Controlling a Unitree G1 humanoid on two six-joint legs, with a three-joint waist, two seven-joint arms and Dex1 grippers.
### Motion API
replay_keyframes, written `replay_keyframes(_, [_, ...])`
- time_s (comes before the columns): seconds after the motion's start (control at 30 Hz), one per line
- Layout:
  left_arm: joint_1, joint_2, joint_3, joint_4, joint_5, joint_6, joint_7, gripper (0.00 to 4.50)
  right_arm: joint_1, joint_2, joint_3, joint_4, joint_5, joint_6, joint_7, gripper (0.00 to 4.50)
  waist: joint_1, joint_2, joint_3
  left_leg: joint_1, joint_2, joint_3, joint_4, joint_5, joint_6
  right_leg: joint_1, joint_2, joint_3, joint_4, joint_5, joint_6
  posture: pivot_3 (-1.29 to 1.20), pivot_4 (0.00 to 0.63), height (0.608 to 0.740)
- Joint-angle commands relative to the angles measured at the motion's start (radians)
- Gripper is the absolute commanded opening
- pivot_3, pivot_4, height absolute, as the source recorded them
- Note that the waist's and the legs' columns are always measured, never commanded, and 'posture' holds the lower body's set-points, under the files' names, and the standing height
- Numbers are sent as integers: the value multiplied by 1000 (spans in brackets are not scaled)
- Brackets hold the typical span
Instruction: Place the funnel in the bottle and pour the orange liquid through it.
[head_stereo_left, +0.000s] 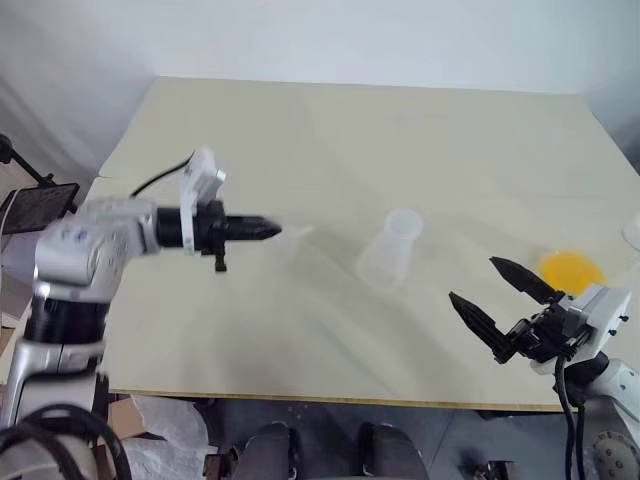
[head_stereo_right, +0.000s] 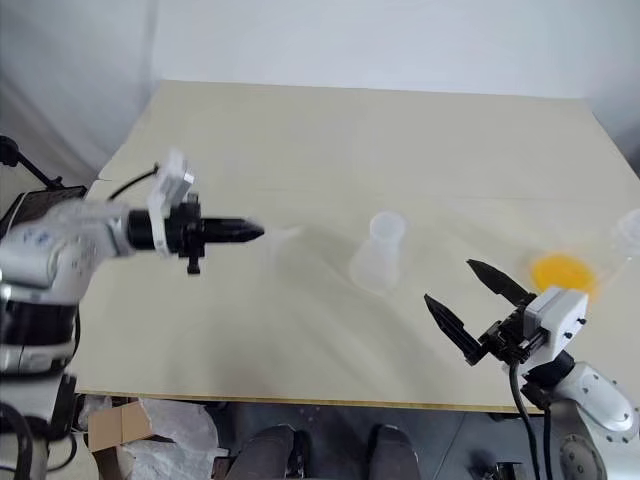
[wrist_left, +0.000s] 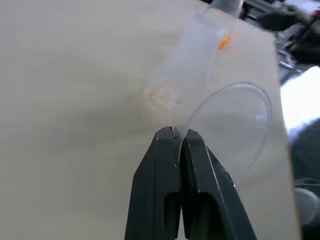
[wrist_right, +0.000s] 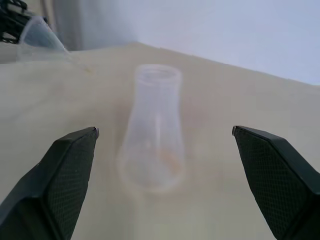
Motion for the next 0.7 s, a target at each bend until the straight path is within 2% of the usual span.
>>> replay_keyframes(0.03, [-232,-35,-123,120,15,120,-112,21,46,46,5,-60,-34,-57,-33,4500,0,0,0,0,-1,0,0,0,0,0,1,0,0,0,0,0,150,740])
replay_keyframes(0.13, [-365,-78,-197,191,34,146,-181,21,55,63,22,-65,-60,-72,-45,4500,-4,0,0,-1,-1,0,0,0,-1,-1,3,0,-1,0,0,0,150,740])
replay_keyframes(0.2, [-440,-107,-259,254,98,123,-181,21,51,70,36,-64,-77,-80,-53,4500,-8,0,0,0,0,2,-1,0,-1,-2,3,1,0,0,0,0,150,740])
replay_keyframes(0.37, [-573,-170,-290,395,115,184,-223,21,39,87,69,-58,-108,-96,-71,4500,-13,0,1,1,1,4,-2,1,-2,-2,5,4,-1,-1,-1,0,150,740])
replay_keyframes(0.4, [-596,-168,-333,401,135,190,-264,21,40,92,79,-57,-116,-102,-71,4500,-13,0,1,1,1,4,-2,1,-2,-3,5,4,-1,-1,-1,0,150,740])
replay_keyframes(0.5, [-630,-195,-371,438,158,185,-320,21,41,100,95,-48,-131,-120,-73,4500,-12,0,1,0,1,5,-2,1,-2,-4,5,5,-1,-1,-1,0,150,740])
replay_keyframes(0.7, [-646,-264,-367,523,233,140,-278,21,29,108,117,-45,-151,-137,-93,4500,-4,0,1,0,2,6,-1,1,-2,-4,5,6,0,-1,-1,0,150,740])
